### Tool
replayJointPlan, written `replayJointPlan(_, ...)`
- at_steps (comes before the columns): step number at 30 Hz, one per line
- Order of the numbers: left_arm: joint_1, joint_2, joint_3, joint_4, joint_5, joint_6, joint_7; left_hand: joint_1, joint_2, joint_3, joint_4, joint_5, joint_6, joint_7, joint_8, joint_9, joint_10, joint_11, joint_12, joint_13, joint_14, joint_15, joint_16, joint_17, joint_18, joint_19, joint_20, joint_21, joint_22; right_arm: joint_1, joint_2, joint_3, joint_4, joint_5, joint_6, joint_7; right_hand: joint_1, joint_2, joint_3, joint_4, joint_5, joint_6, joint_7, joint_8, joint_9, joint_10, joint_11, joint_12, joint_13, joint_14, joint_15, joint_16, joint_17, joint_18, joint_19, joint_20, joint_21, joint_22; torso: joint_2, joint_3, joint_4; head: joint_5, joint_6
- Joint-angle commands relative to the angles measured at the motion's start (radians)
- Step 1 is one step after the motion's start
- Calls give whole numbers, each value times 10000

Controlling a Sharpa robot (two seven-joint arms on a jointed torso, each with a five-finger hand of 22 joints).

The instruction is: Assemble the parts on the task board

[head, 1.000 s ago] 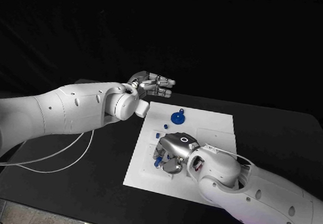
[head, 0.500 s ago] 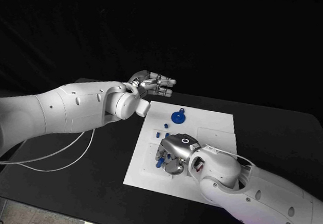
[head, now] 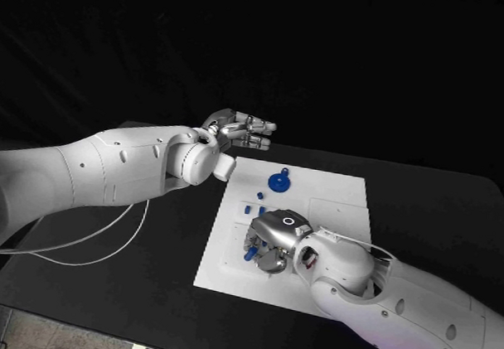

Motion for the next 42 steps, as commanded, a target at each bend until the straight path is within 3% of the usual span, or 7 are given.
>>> replayJointPlan(1,24,28,8,7,10,189,50,-54,-36,-2,48,2,-50,-30,21,-3,-10,12,60,4,-72,27,-31,-12,145,2,96,37,-12,-27,18,-35,-20,-451,107,-116,-7,63,20,-69,6,97,-9,35,15,230,-164,27,8,27,-70,37,-7,110,332,-58,-27,17,1,-1,-2,-5,-8)
replayJointPlan(7,24,37,8,6,10,210,44,-50,-40,-2,46,2,-56,-29,21,-2,-18,14,59,4,-83,32,-35,-13,143,-7,101,32,-15,-28,126,-85,-55,-610,135,-195,-7,63,20,-69,6,97,-9,35,15,230,-164,27,8,27,-70,37,-7,110,332,-58,-27,17,-2,-22,11,-44,-8)
replayJointPlan(20,24,66,7,10,10,340,4,-48,-31,-2,47,2,-51,-28,27,-1,-28,18,59,4,-92,34,-33,-12,146,-10,104,28,-19,-57,397,-309,-324,-707,191,-314,-20,65,50,-64,-42,86,-5,30,2,211,-158,21,6,18,-67,44,-18,109,316,-53,-26,42,-5,-20,8,-69,21)
replayJointPlan(23,24,59,6,14,10,367,-12,-57,-35,-8,54,1,-69,-23,18,-3,-32,20,60,4,-90,34,-32,-12,146,-11,104,27,-20,-59,419,-342,-371,-624,139,-263,-4,103,75,-40,-354,-30,39,23,-54,39,-104,0,-5,-15,-26,-36,-90,92,262,-20,-114,5,-6,-15,-2,-75,31)
replayJointPlan(26,24,56,6,13,10,366,-6,-57,-35,-8,54,1,-69,-23,18,-3,-32,20,60,4,-90,34,-32,-12,146,-11,104,27,-20,-61,424,-361,-399,-524,69,-219,-43,69,47,-12,-312,-114,68,17,-100,-82,-70,-9,-12,-3,16,-66,-135,93,267,18,-164,-21,-3,-15,-7,-83,28)
replayJointPlan(33,24,47,6,16,10,350,16,-45,-27,-4,55,0,-77,-22,22,-1,-23,16,63,5,-81,30,-29,-11,148,-3,102,29,-20,-73,372,-378,-401,-277,-178,-90,-181,10,-1068,354,-365,-362,68,23,-118,-410,-31,-10,-18,42,52,-112,-260,99,365,70,-369,-317,2,-1,2,-92,-1)
replayJointPlan(42,24,26,6,-5,10,350,7,-45,-27,-4,55,0,-77,-22,22,-1,-23,16,63,5,-81,30,-29,-11,148,-3,102,29,-20,-98,303,-381,-310,-37,-450,5,-386,-393,-1954,604,-148,-1116,232,9,-154,-1246,248,-10,-32,45,264,-89,-356,199,368,258,-418,-578,3,1,3,-90,-12)
